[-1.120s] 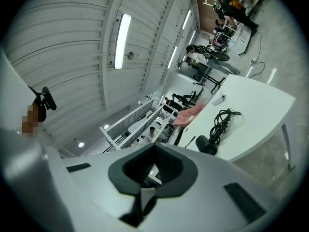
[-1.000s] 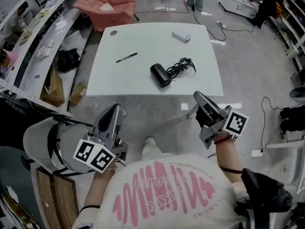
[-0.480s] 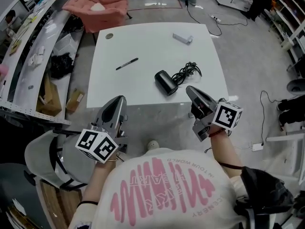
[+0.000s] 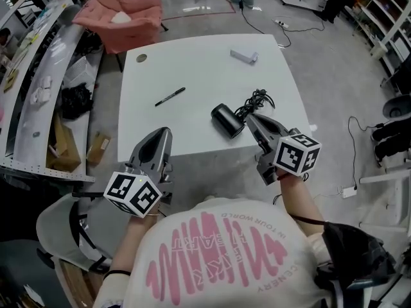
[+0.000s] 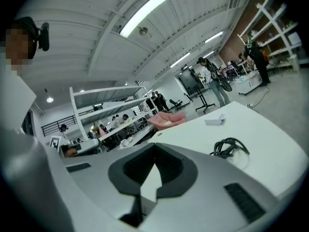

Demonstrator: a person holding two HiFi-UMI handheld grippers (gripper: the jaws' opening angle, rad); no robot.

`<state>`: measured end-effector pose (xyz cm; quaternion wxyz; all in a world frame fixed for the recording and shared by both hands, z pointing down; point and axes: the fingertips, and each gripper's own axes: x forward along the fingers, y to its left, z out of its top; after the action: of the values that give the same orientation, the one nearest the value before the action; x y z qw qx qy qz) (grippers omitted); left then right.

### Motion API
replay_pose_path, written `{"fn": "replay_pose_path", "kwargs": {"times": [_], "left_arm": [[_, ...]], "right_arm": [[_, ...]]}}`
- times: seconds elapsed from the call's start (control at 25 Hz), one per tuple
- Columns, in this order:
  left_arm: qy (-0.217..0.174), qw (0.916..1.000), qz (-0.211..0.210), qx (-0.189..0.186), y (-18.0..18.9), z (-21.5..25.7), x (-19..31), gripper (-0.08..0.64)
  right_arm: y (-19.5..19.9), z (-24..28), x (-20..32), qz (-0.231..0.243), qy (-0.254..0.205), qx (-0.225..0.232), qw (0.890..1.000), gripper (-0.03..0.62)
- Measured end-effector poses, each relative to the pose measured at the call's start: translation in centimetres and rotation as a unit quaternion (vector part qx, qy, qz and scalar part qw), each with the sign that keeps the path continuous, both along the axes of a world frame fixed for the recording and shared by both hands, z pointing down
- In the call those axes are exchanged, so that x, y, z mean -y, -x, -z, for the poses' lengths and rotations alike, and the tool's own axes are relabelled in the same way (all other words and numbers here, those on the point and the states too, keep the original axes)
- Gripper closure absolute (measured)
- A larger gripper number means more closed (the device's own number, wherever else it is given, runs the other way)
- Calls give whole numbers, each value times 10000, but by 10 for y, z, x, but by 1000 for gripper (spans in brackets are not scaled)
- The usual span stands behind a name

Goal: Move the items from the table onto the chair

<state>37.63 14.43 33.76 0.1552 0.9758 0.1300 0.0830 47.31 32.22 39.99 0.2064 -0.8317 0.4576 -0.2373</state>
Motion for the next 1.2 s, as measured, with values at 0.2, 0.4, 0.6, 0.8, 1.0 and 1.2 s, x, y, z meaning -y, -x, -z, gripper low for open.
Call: {"fn": "replay_pose_path", "kwargs": {"times": [0.2, 0.4, 0.6, 0.8, 1.0, 1.2], "left_arm": [[32, 10000, -6, 76, -9, -3, -1, 551], [58, 9998, 54, 156, -11, -17, -3, 551], [63, 9989, 347, 319, -10, -30, 4, 551], [163, 9965, 710, 408, -17, -39, -2, 551], [106, 9930, 1126, 336, -22, -36, -14, 551], [123, 9869, 1581, 303, -19, -36, -22, 551]], "right_arm": [[-10, -10, -1, -230, 885, -490, 9946, 583], [-21, -24, -4, -291, 1534, -870, 9839, 583], [-30, -33, 6, 73, 1425, -653, 9876, 583], [-40, -36, 6, 743, 1482, -830, 9827, 583], [-50, -34, 9, 1708, 1508, -1133, 9671, 580], [-56, -44, 11, 2723, 1847, -1496, 9324, 470]]}}
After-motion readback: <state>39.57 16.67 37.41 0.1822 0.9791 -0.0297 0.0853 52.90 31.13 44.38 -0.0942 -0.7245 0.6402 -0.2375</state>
